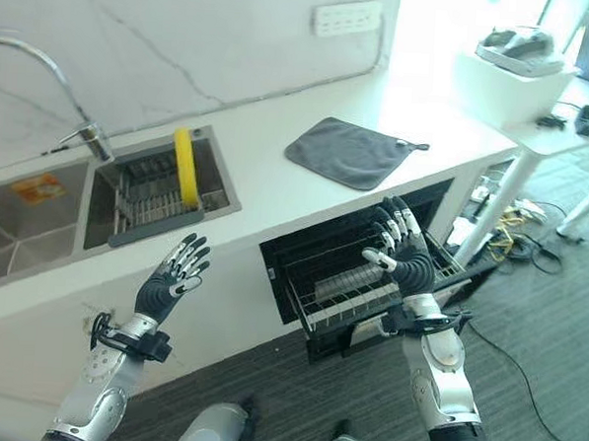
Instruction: Place the dishes in the dishwasher.
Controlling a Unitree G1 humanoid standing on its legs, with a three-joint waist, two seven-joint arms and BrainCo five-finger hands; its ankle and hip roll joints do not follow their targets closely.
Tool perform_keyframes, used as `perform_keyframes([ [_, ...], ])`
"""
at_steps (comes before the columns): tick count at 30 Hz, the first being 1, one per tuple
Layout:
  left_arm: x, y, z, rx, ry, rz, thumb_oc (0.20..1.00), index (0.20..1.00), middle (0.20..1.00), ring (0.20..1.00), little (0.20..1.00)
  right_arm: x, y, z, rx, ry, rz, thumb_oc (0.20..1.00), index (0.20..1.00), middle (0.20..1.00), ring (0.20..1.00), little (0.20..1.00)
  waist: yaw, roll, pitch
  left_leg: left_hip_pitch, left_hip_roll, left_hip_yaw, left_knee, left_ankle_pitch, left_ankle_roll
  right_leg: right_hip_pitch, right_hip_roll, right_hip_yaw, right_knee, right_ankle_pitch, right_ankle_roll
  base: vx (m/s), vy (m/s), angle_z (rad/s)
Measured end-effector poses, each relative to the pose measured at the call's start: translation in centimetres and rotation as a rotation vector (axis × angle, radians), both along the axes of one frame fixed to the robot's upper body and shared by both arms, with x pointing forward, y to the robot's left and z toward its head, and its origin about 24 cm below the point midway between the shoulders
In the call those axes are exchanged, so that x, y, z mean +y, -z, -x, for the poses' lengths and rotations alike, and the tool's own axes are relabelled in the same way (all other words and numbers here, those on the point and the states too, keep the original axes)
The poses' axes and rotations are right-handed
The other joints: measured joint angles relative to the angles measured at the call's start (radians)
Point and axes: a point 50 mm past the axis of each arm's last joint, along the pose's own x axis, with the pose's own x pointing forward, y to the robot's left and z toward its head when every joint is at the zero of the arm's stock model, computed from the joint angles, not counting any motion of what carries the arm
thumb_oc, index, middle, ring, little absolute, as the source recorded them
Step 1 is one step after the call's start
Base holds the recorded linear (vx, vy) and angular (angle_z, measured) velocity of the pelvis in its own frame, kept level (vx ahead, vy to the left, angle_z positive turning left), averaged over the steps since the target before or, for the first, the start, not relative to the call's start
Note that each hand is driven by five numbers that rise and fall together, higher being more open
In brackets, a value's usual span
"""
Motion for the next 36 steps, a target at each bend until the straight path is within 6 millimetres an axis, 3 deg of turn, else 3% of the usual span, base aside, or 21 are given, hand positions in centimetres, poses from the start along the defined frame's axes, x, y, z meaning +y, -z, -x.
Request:
perform_keyframes([
  [1,0.9,-1.2,-0.3,-0.050,0.005,-0.052,1.000,1.000,1.000,1.000,1.000,0.6,0.9,0.2,0.029,0.002,-0.042,1.000,1.000,1.000,1.000,1.000,0.010,-0.098,0.000,-0.008,-0.042,0.018,0.035,0.070,-0.029,0.018,-0.045,0.030,0.100,-0.158,0.031,0.12,0.242,-0.54],
  [2,1.1,-0.8,-0.4,-0.034,-0.001,-0.060,1.000,1.000,1.000,1.000,1.000,0.7,1.2,0.2,0.043,0.000,-0.036,1.000,1.000,1.000,1.000,1.000,0.004,-0.139,0.010,0.002,-0.053,0.066,0.037,0.087,-0.007,0.046,-0.068,0.024,0.044,-0.209,-0.027,0.11,0.196,-0.05],
  [3,0.8,0.0,-0.1,0.011,0.005,-0.060,1.000,1.000,1.000,1.000,1.000,0.6,1.4,0.2,0.053,0.006,-0.033,1.000,1.000,1.000,1.000,1.000,-0.005,-0.146,0.004,0.017,-0.040,0.117,0.021,0.108,0.024,0.069,-0.076,0.023,0.001,-0.192,-0.006,0.14,0.195,-0.07],
  [5,0.0,-0.2,-0.3,-0.004,0.035,-0.056,1.000,1.000,1.000,1.000,1.000,0.1,0.5,0.2,0.011,0.012,-0.024,1.000,1.000,1.000,1.000,1.000,-0.015,-0.130,-0.001,0.055,-0.040,0.174,0.006,0.118,0.022,0.081,-0.091,0.020,-0.041,-0.149,-0.001,0.13,0.147,-0.01],
  [6,0.1,-0.5,-0.3,-0.020,0.029,-0.053,1.000,1.000,1.000,1.000,1.000,0.1,0.3,0.3,0.005,-0.001,-0.009,1.000,1.000,1.000,1.000,1.000,-0.035,-0.101,-0.005,0.087,-0.041,0.176,-0.027,0.204,0.022,0.085,-0.091,0.015,-0.046,-0.148,0.016,0.11,0.096,-0.05],
  [7,0.2,-0.5,-0.3,-0.019,0.019,-0.054,1.000,1.000,1.000,1.000,1.000,0.1,0.4,0.4,0.012,-0.005,-0.008,1.000,1.000,1.000,1.000,1.000,-0.034,-0.096,-0.008,0.092,-0.042,0.178,-0.025,0.234,-0.003,0.087,-0.096,0.023,-0.049,-0.151,0.023,0.13,0.101,-0.11],
  [11,0.8,-0.8,-0.4,-0.032,-0.001,-0.058,1.000,1.000,1.000,1.000,1.000,0.1,1.1,0.7,0.042,-0.006,-0.013,1.000,1.000,1.000,1.000,1.000,-0.033,-0.113,-0.006,0.136,-0.098,0.199,-0.063,0.232,0.005,0.160,-0.144,0.016,-0.152,-0.119,0.075,0.05,0.038,0.00],
  [14,0.9,-0.9,-0.5,-0.036,0.001,-0.059,1.000,1.000,1.000,1.000,1.000,0.5,1.2,0.7,0.045,-0.003,-0.015,1.000,1.000,1.000,1.000,1.000,-0.015,-0.119,-0.005,0.135,-0.115,0.194,-0.064,0.224,0.016,0.194,-0.157,-0.002,-0.218,-0.091,0.094,0.02,0.009,0.10],
  [19,1.0,-0.6,-0.2,-0.025,0.008,-0.061,1.000,1.000,1.000,1.000,1.000,0.5,1.2,0.6,0.045,0.011,-0.018,1.000,1.000,1.000,1.000,1.000,0.002,-0.122,-0.003,0.168,-0.110,0.194,-0.097,0.227,0.015,0.256,-0.139,-0.007,-0.319,-0.046,0.096,-0.01,-0.020,-0.03],
  [26,0.9,-0.6,-0.1,-0.028,0.017,-0.061,1.000,1.000,1.000,1.000,1.000,0.5,1.2,0.7,0.049,0.019,-0.013,1.000,1.000,1.000,1.000,1.000,0.004,-0.124,-0.004,0.162,-0.113,0.193,-0.114,0.236,0.015,0.260,-0.138,-0.017,-0.346,-0.033,0.101,-0.02,-0.019,0.02],
  [36,0.9,-0.5,0.6,-0.019,0.028,-0.057,1.000,1.000,1.000,1.000,1.000,0.9,0.6,1.1,0.033,-0.021,-0.004,1.000,1.000,1.000,1.000,1.000,-0.005,-0.135,-0.002,0.137,-0.114,0.177,-0.102,0.238,0.011,0.294,-0.125,-0.090,-0.371,-0.032,0.098,-0.01,0.049,0.19],
])
